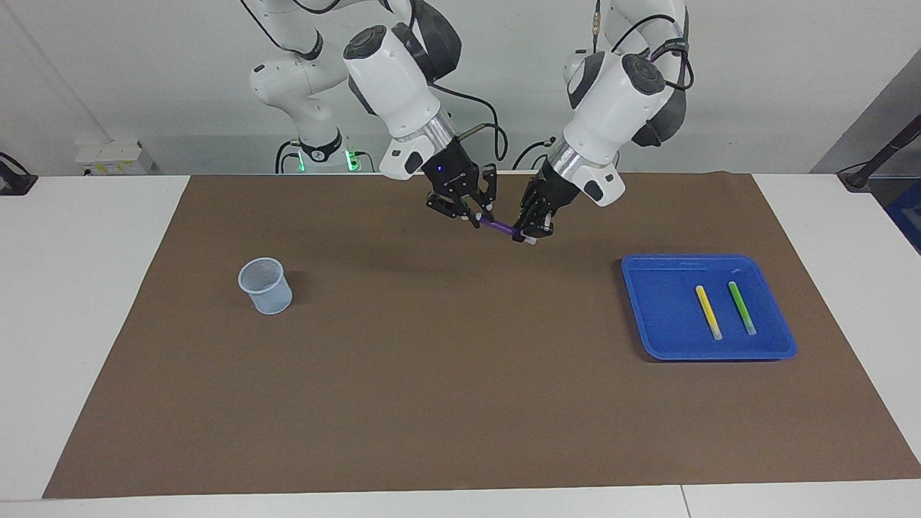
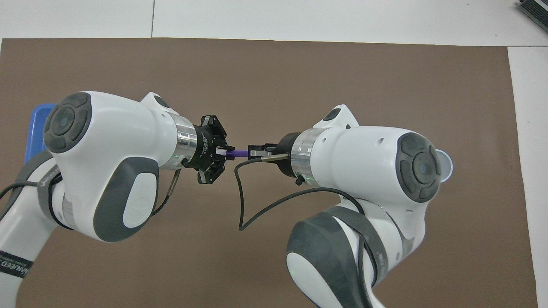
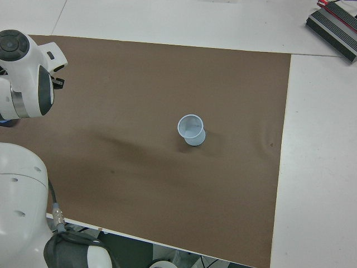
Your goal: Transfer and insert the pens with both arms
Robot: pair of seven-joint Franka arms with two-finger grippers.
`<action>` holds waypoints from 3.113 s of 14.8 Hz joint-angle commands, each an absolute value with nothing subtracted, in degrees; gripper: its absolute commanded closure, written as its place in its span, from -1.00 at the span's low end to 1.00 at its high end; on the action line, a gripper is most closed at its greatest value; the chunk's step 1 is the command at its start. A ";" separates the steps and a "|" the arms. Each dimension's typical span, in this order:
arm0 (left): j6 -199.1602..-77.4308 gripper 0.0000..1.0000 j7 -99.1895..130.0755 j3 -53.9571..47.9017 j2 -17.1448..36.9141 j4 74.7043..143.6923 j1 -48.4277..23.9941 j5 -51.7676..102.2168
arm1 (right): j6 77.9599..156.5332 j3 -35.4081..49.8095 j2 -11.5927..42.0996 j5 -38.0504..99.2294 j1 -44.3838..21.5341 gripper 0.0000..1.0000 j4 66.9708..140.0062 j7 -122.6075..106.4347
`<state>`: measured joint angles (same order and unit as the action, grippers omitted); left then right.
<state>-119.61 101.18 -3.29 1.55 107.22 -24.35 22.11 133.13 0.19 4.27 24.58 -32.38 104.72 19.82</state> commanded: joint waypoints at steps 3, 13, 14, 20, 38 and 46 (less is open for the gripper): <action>-125.58 1.00 100.37 -2.99 -0.35 110.04 -26.19 26.28 | 132.36 0.44 4.57 24.96 -31.82 1.00 104.59 19.51; -130.42 1.00 100.63 -2.99 -0.26 110.83 -29.71 27.51 | 131.05 0.35 4.57 25.66 -31.64 1.00 103.63 23.11; -130.43 1.00 100.63 -2.99 -0.26 110.83 -29.79 27.51 | 131.13 0.35 4.57 25.58 -31.64 1.00 103.62 23.12; -129.73 -0.51 100.37 -2.90 -0.26 110.39 -30.15 27.42 | 131.30 0.44 5.01 25.57 -32.17 1.00 101.34 22.94; -125.15 -1.00 101.34 -2.46 -2.29 110.22 -16.11 26.72 | 123.42 0.18 4.84 14.35 -28.93 1.00 100.11 20.21; -120.43 -1.00 75.57 -2.29 -2.90 109.69 -3.18 25.06 | 103.47 0.09 0.01 -7.09 -24.70 1.00 100.72 20.74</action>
